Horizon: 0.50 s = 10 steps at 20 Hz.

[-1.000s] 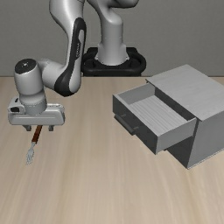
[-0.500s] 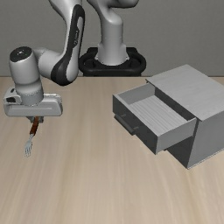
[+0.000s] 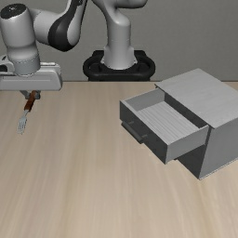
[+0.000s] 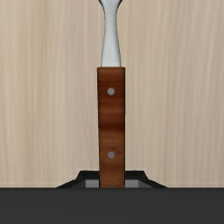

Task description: Pick up the fork and place it in the top layer of the cabinet

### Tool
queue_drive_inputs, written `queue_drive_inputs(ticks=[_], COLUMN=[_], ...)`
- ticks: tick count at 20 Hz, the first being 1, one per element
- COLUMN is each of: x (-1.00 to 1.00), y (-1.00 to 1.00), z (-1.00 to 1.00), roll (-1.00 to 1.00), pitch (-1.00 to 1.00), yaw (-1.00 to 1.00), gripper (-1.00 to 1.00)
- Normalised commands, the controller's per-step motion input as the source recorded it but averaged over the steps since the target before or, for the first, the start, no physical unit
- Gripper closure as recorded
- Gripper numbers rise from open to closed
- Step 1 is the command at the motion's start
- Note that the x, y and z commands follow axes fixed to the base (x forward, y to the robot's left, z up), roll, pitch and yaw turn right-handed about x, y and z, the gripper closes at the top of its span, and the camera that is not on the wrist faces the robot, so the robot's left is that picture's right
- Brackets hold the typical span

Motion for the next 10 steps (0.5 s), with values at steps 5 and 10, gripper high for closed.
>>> queue_drive_inputs(ticks=[5,10], x=[0.00,0.00], y=[0.00,1.00], z=[1.00,0.00], roll=[0.00,0.00], pitch=[0.00,0.00], yaw=[0.00,0.00], gripper=[1.00,1.00])
